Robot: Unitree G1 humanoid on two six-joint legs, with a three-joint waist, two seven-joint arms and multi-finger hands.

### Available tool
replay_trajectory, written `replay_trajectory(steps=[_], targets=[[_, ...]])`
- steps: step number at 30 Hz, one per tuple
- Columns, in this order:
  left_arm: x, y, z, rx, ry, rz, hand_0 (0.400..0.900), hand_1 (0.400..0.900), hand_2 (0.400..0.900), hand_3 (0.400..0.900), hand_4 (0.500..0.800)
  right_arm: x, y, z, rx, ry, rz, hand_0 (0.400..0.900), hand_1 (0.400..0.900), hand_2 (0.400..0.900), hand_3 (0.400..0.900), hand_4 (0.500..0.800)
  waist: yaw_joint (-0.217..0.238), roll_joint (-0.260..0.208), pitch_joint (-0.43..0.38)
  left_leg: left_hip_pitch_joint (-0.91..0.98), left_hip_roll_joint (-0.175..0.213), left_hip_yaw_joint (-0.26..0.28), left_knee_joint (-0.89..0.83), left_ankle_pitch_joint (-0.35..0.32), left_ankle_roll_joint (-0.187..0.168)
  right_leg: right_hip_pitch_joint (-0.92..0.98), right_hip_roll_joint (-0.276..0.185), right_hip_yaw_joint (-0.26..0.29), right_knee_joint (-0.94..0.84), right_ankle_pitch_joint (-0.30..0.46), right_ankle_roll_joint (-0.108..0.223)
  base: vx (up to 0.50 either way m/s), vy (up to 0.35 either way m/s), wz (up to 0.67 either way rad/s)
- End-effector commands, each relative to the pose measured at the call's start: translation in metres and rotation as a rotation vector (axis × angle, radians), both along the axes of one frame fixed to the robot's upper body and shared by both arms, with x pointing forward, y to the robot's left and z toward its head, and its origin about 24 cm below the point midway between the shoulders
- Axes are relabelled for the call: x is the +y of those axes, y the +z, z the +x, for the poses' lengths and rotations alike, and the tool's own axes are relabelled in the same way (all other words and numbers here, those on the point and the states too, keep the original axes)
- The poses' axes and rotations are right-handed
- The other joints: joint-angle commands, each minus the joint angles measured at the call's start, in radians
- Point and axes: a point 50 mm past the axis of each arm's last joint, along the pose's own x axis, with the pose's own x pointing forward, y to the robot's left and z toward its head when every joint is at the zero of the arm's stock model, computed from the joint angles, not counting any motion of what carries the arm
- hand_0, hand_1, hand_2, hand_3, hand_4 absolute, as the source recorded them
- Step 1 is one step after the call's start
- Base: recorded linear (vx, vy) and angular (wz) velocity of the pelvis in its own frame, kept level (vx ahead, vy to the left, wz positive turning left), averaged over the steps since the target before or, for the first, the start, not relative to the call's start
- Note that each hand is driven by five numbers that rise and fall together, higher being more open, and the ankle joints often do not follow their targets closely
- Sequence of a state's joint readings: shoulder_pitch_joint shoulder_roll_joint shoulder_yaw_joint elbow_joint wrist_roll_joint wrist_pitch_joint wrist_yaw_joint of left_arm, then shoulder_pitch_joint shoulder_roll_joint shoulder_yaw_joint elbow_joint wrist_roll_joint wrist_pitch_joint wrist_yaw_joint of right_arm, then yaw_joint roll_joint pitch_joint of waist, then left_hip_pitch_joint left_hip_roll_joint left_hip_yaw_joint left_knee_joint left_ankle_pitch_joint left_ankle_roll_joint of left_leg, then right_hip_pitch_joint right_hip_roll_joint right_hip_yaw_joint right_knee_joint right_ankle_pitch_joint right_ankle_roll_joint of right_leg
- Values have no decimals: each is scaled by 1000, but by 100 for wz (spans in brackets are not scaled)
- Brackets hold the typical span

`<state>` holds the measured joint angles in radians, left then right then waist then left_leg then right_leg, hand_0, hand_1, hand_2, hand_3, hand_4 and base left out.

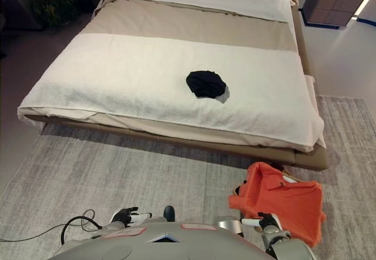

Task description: Put the clothes on the bed into the basket.

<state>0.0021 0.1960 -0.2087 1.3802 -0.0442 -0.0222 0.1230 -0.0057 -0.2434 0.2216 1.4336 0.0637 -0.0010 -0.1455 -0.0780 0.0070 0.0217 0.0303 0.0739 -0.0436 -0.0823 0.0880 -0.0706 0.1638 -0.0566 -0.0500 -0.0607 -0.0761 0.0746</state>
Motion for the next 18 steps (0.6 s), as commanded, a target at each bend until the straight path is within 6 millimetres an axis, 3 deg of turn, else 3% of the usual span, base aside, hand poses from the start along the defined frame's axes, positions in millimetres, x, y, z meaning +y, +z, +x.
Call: replay_trajectory(steps=[1,4,7,9,10,11,13,16,17,18], targets=[[12,3,8,3,64,43,900,900,900,900,800,-6,6,33,-66,31,-40,900,900,900,900,800,40,-33,43,20,-1,8,93,-111,2,-139,23,14,86,41,-8,-22,-180,8],[13,5,15,-33,134,21,900,900,900,900,800,-5,6,34,-74,46,-35,900,900,900,900,800,59,-67,85,-115,-14,-24,353,-90,-2,-125,47,18,100,30,-43,-56,-240,13],[10,5,23,-73,222,-25,900,900,900,900,800,-8,9,42,-94,65,-42,900,900,900,900,800,102,-88,150,-269,-92,-91,604,-13,32,-121,57,24,132,19,-70,-50,-192,-20],[10,5,22,-76,252,-32,900,900,900,900,800,-9,10,45,-99,67,-44,900,900,900,900,800,107,-87,154,-311,-113,-101,621,-16,38,-121,62,32,140,9,-72,105,-61,-24],[11,4,17,-73,292,-37,900,900,900,900,800,-12,10,44,-89,64,-50,900,900,900,900,800,125,-77,146,-369,-133,-99,529,-14,40,-105,77,48,133,-9,-71,256,-21,-30],[11,4,15,-69,302,-38,900,900,900,900,800,-13,10,44,-88,60,-51,900,900,900,900,800,135,-72,141,-373,-123,-89,470,-8,35,-89,84,55,123,-16,-66,396,-10,-38],[12,3,8,-56,333,-34,900,900,900,900,800,-15,10,40,-77,54,-58,900,900,900,900,800,161,-46,124,-401,-91,-79,236,79,16,-33,120,78,80,-39,-64,408,32,-43],[10,1,-1,-39,358,-33,900,900,900,900,800,-16,10,34,-60,60,-63,900,900,900,900,800,204,-45,116,-443,-66,-120,20,143,-16,45,119,135,46,-84,-58,372,31,-46],[10,2,-2,-39,358,-33,900,900,900,900,800,-15,9,34,-60,60,-63,900,900,900,900,800,202,-50,115,-443,-71,-119,21,141,-16,46,114,134,47,-88,-58,435,82,-33],[9,1,-7,-24,374,-36,900,900,900,900,800,-14,9,32,-52,59,-59,900,900,900,900,800,214,-49,108,-490,-34,-105,10,167,-42,87,108,169,46,-116,-58,442,107,-31]])
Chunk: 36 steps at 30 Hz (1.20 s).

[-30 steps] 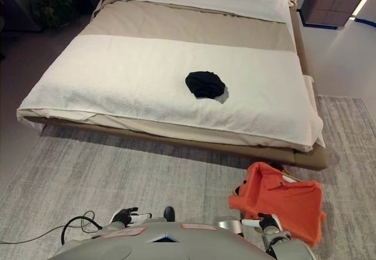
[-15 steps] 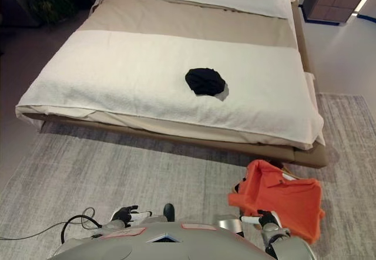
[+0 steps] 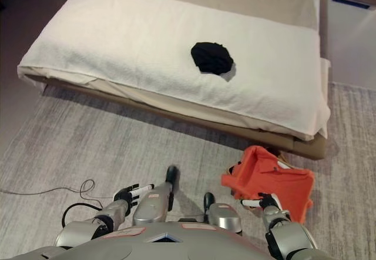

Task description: Put the clothes on the bed into the basket.

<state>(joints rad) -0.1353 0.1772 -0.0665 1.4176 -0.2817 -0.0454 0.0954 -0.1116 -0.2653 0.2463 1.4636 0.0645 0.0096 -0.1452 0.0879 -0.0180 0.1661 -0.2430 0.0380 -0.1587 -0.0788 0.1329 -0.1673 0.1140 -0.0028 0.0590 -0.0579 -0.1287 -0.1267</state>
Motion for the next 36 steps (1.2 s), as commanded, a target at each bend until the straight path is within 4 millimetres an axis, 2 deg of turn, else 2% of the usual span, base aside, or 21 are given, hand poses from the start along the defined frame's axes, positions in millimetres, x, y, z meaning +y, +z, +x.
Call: replay_trajectory(steps=[1,2,3,4,5,6,7,9,10,11,13,14,15,17,19,21,24,25,28,31,36], targets=[[12,-8,-61,172,56,36,900,900,900,900,800,-5,0,-7,9,15,-25,900,900,900,900,800,56,-23,-40,-235,21,27,4,138,44,162,48,76,45,-81,146,617,169,-52],[12,-8,-65,179,68,35,900,900,900,900,800,-4,0,-9,14,15,-20,900,900,900,900,800,68,-24,-45,-247,40,36,8,154,37,191,38,90,45,-100,149,352,107,-32],[13,-8,-65,179,68,35,900,900,900,900,800,-4,-1,-9,14,15,-20,900,900,900,900,800,70,-27,-44,-244,39,39,7,154,38,193,35,91,46,-101,149,543,210,-65],[13,-9,-71,188,92,30,900,900,900,900,800,-1,-2,-11,23,22,-8,900,900,900,900,800,95,-25,-57,-254,69,35,14,183,29,234,8,116,48,-127,160,555,254,-69],[15,-8,-75,196,110,36,900,900,900,900,800,1,-2,-13,27,24,-1,900,900,900,900,800,108,-30,-65,-251,80,24,21,198,24,260,-14,129,49,-143,170,555,254,-69],[15,-8,-75,196,110,36,900,900,900,900,800,1,-2,-13,27,24,0,900,900,900,900,800,108,-33,-63,-248,78,26,20,198,24,262,-18,129,49,-144,170,582,327,-65],[19,-8,-81,216,132,42,900,900,900,900,800,3,-3,-10,19,16,10,900,900,900,900,800,122,-40,-85,-238,86,10,35,211,25,286,-62,141,63,-152,192,604,390,-45],[22,-7,-81,222,138,52,900,900,900,900,800,5,-1,0,-20,5,23,900,900,900,900,800,121,-50,-107,-216,73,32,48,242,29,293,-116,120,98,-132,225,663,452,-20],[23,-7,-81,223,139,57,900,900,900,900,800,5,-1,3,-33,-1,29,900,900,900,900,800,117,-70,-118,-205,48,52,70,235,35,281,-152,103,124,-63,250,533,345,8],[27,-6,-80,218,137,67,900,900,900,900,800,7,0,7,-48,3,40,900,900,900,900,800,119,-85,-133,-200,22,69,93,214,45,255,-186,94,169,78,279,523,316,-3],[34,-4,-77,203,131,80,900,900,900,900,800,8,3,22,-82,44,36,900,900,900,900,800,131,-87,-150,-175,2,96,91,181,67,191,-200,85,239,244,296,409,276,-17],[35,-3,-77,207,119,81,900,900,900,900,800,9,3,26,-88,59,36,900,900,900,900,800,134,-85,-153,-165,-6,105,88,167,79,165,-200,69,270,293,296,347,299,-12],[38,-3,-78,215,105,85,900,900,900,900,800,11,4,31,-104,64,42,900,900,900,900,800,134,-87,-157,-146,-24,119,81,145,97,145,-216,27,296,356,297,351,314,-12],[43,-1,-75,214,76,101,900,900,900,900,800,14,5,35,-117,62,54,900,900,900,900,800,133,-82,-168,-102,-39,134,59,110,118,122,-236,-67,292,404,303,363,311,-6],[47,1,-69,201,53,112,900,900,900,900,800,14,5,36,-111,87,55,900,900,900,900,800,114,-80,-167,-55,-74,120,30,87,132,97,-204,-83,252,361,294,363,235,28],[50,2,-62,184,34,115,900,900,900,900,800,12,4,32,-93,84,50,900,900,900,900,800,100,-71,-167,-17,-101,101,13,58,143,56,-164,-117,193,274,284,364,176,41],[49,3,-59,181,15,112,900,900,900,900,800,8,2,22,-71,45,49,900,900,900,900,800,65,-30,-160,75,-100,52,-8,18,154,-44,-103,-164,131,123,251,360,139,48],[48,2,-59,185,6,111,900,900,900,900,800,7,2,19,-66,39,48,900,900,900,900,800,46,-21,-147,108,-102,36,-8,5,158,-87,-90,-166,131,118,244,306,77,54],[44,1,-58,189,-17,104,900,900,900,900,800,4,2,14,-56,17,38,900,900,900,900,800,-10,-9,-92,202,-114,3,-8,-33,172,-188,-95,-174,105,179,241,262,31,45],[40,-1,-61,200,-28,98,900,900,900,900,800,1,2,13,-52,16,27,900,900,900,900,800,-44,10,-50,272,-103,-5,-8,-68,175,-299,-143,-218,44,275,269,249,-42,20],[38,-2,-67,217,-29,92,900,900,900,900,800,-3,4,13,-47,37,0,900,900,900,900,800,-56,20,-25,340,-86,-15,-8,-107,158,-327,-193,-268,-4,345,303,228,-114,22]])
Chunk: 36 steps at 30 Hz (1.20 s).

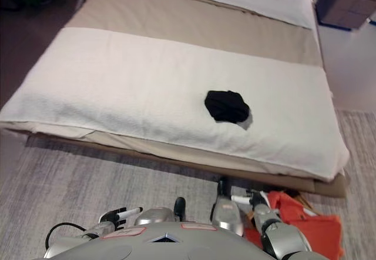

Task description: Put the clothes on the bed into the basket.

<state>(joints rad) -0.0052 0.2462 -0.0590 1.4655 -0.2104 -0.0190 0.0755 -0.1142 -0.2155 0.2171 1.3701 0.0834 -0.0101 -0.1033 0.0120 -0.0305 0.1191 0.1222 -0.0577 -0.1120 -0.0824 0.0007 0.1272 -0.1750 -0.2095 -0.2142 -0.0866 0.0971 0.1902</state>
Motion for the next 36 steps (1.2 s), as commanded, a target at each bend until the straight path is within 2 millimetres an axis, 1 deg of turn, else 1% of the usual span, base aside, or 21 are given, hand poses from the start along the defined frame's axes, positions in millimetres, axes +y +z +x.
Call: replay_trajectory(steps=[1,4,5,6,11,14,15,16,17,19,20,21,22,24,26,28,29,30,31,32,36], targets=[[11,3,-2,21,-16,40,900,900,900,900,800,-32,7,-5,47,62,-142,900,900,900,900,800,29,19,18,-8,11,-60,-5,6,-144,-16,-22,-38,23,150,-2,181,-200,19],[14,4,-10,41,10,58,900,900,900,900,800,-36,13,11,9,104,-175,900,900,900,900,800,34,2,0,18,13,-60,-5,-24,-154,10,-57,-69,54,170,6,216,-243,18],[16,4,-15,54,23,65,900,900,900,900,800,-36,16,20,-8,127,-195,900,900,900,900,800,47,-5,-12,25,20,-48,-5,-44,-163,24,-69,-117,55,156,7,214,-260,-6],[16,4,-18,61,37,68,900,900,900,900,800,-39,21,33,-37,147,-221,900,900,900,900,800,48,-9,-16,33,24,-46,-5,-60,-165,31,-74,-133,44,169,6,217,-283,-9],[0,-1,-26,73,55,51,900,900,900,900,800,-48,51,92,-211,210,-339,900,900,900,900,800,35,19,-58,47,113,-35,-5,-65,-220,65,-25,-176,53,112,-28,210,-304,9],[-10,-3,-21,48,58,35,900,900,900,900,800,-44,75,129,-347,266,-388,900,900,900,900,800,37,36,-29,-34,134,-8,191,-30,-268,78,18,-150,47,61,-68,67,-267,-27],[-12,-4,-19,37,71,32,900,900,900,900,800,-41,85,144,-401,281,-392,900,900,900,900,800,46,33,-10,-74,118,-13,265,-1,-278,86,26,-139,40,54,-77,8,-156,-23],[-12,-4,-19,36,71,33,900,900,900,900,800,-41,85,144,-401,281,-392,900,900,900,900,800,43,30,-11,-78,113,-16,264,4,-277,83,21,-141,40,55,-76,18,-193,-46],[-13,-4,-16,25,76,26,900,900,900,900,800,-40,107,169,-493,311,-413,900,900,900,900,800,66,23,20,-146,79,-38,356,45,-283,95,30,-121,26,43,-93,25,-155,-37],[-15,-4,-19,33,89,24,900,900,900,900,800,-41,139,198,-603,336,-460,900,900,900,900,800,86,25,37,-222,65,-21,290,8,-260,96,39,-98,11,26,-90,65,-120,-42],[-15,-4,-18,33,89,24,900,900,900,900,800,-41,139,198,-604,335,-460,900,900,900,900,800,85,23,35,-224,61,-21,286,12,-259,93,35,-99,11,27,-89,122,15,-46],[-16,-5,-22,34,101,29,900,900,900,900,800,-39,166,219,-694,368,-505,900,900,900,900,800,88,40,37,-252,94,-18,162,37,-248,86,49,-71,5,21,-78,103,102,-57],[-18,-5,-21,32,96,32,900,900,900,900,800,-37,184,233,-732,391,-535,900,900,900,900,800,98,57,45,-299,112,-29,87,102,-253,84,57,-51,1,21,-71,115,92,-63],[-21,-6,-18,26,91,26,900,900,900,900,800,-33,194,242,-745,416,-548,900,900,900,900,800,115,72,52,-324,107,-39,47,135,-259,81,65,-32,6,14,-72,95,52,-53],[-21,-6,-19,31,88,17,900,900,900,900,800,-26,209,255,-761,450,-563,900,900,900,900,800,118,93,45,-302,124,-14,19,138,-260,75,78,-10,8,8,-75,99,59,-40],[-18,-5,-11,2,78,30,900,900,900,900,800,-11,237,276,-815,483,-580,900,900,900,900,800,129,119,56,-320,111,-6,-5,153,-257,23,75,1,9,19,-79,-27,136,-33],[-15,-4,-8,-10,81,36,900,900,900,900,800,-11,248,281,-832,482,-596,900,900,900,900,800,133,121,58,-328,107,-3,-5,150,-254,8,73,8,9,24,-79,-31,64,-18],[-15,-4,-8,-11,81,36,900,900,900,900,800,-11,248,281,-832,482,-597,900,900,900,900,800,134,121,57,-329,107,-2,-5,150,-254,7,73,9,9,24,-79,-48,74,-18],[-9,-2,-2,-38,91,54,900,900,900,900,800,-7,267,291,-860,490,-613,900,900,900,900,800,144,125,73,-350,103,2,-5,152,-249,-25,67,16,10,37,-77,-62,76,-13],[-8,-1,0,-45,96,60,900,900,900,900,800,-6,275,294,-870,490,-624,900,900,900,900,800,146,127,81,-361,101,4,-5,152,-248,-40,63,20,10,43,-75,-82,106,-10],[-6,0,8,-73,99,71,900,900,900,900,800,1,292,302,-905,495,-631,900,900,900,900,800,155,129,113,-384,91,5,-5,158,-243,-71,48,25,12,61,-69,-33,53,-2]])
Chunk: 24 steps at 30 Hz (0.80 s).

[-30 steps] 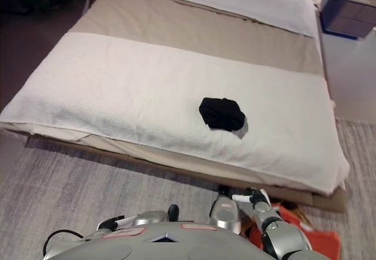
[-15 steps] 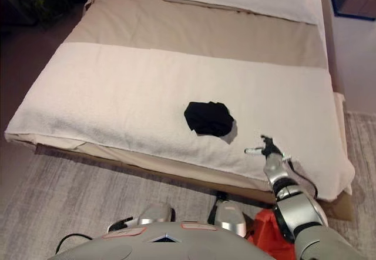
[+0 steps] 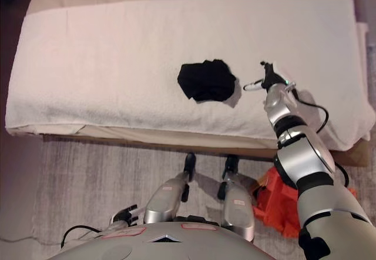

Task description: Put the clothes on the bed into the basket.

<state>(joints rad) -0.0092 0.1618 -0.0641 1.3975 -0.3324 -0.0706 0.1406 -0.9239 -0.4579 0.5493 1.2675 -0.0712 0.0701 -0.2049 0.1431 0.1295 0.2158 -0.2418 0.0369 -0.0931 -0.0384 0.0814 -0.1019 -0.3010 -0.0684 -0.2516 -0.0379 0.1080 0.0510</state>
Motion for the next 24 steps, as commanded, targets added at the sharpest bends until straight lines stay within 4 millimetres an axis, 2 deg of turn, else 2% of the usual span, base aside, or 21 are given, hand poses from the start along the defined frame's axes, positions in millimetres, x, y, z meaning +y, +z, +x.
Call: replay_trajectory(steps=[1,6,16,24], targets=[[25,4,-11,59,8,99,900,900,900,900,800,20,69,30,-185,79,-64,900,900,900,900,800,28,-32,34,-33,-6,-14,-49,80,-11,39,-96,67,-35,57,72,0,0,0],[26,6,-3,38,20,109,900,900,900,900,800,40,79,37,-209,129,-47,900,900,900,900,800,37,-47,67,-53,-8,-18,-49,82,-9,21,-104,67,-34,67,77,-4,7,0],[36,11,14,-5,40,142,900,900,900,900,800,96,100,46,-272,254,51,900,900,900,900,800,65,-81,124,-83,-3,-39,-49,90,-6,-10,-103,47,-13,68,78,-16,-13,6],[41,15,24,-45,44,156,900,900,900,900,800,103,123,50,-325,272,72,900,900,900,900,800,99,-78,192,-136,3,-67,-49,114,-7,-71,-108,18,30,65,75,-48,-10,8]])
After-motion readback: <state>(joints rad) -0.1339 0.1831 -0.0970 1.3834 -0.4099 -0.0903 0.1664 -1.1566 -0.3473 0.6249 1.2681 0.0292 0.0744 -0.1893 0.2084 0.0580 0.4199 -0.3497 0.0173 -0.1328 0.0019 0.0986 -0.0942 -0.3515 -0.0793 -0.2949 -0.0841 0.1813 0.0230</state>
